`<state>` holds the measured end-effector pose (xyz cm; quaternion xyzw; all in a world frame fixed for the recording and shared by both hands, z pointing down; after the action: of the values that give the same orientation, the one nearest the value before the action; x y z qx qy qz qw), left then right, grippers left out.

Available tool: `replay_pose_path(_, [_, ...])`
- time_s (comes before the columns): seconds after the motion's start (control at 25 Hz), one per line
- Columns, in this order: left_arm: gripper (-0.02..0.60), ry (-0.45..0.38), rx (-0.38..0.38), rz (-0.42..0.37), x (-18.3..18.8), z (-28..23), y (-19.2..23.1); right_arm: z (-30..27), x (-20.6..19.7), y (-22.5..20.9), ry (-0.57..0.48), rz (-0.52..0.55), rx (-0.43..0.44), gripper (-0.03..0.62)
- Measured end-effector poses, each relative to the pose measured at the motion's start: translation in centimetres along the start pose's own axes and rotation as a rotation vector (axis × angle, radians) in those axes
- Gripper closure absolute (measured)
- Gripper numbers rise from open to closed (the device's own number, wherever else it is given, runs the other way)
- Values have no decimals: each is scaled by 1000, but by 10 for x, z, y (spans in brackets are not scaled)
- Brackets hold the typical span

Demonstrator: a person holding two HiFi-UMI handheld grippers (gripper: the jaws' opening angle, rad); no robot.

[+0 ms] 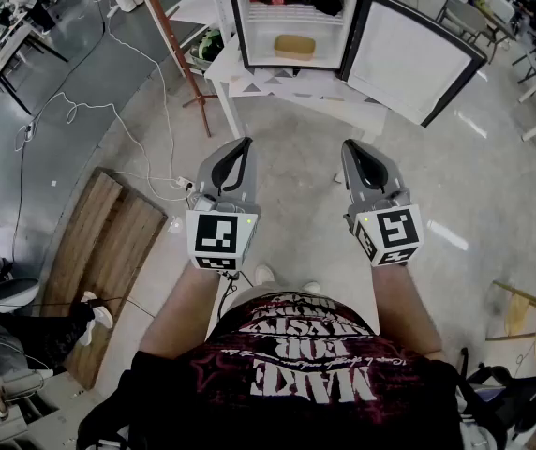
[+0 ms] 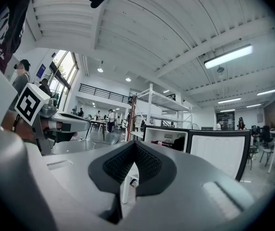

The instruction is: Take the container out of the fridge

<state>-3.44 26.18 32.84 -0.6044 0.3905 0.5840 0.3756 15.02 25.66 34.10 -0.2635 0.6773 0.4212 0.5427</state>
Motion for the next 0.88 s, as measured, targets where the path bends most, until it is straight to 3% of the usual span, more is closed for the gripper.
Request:
replay_pose_path(0.4, [581, -13, 1, 45, 2, -7, 35, -22, 19, 6, -27, -6, -9, 566])
replay_pose_path(0.72, [581, -33, -34, 11, 3, -5, 50, -40, 29, 22, -33, -1, -16, 566])
replay_pose_path(0.88, [581, -16, -57, 65, 0, -3, 63, -47, 31, 32, -32, -8, -22, 566])
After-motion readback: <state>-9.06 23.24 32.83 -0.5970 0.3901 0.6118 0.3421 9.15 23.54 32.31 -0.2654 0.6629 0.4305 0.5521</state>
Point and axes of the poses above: the fingertips, and each gripper's own axes: z backward along the fingers, y to its left, x out of its top, the point moved 3 cm from there along z, backward along the fingers, and after that the axes turned 9 degrees about z, right-handed, at the moved point
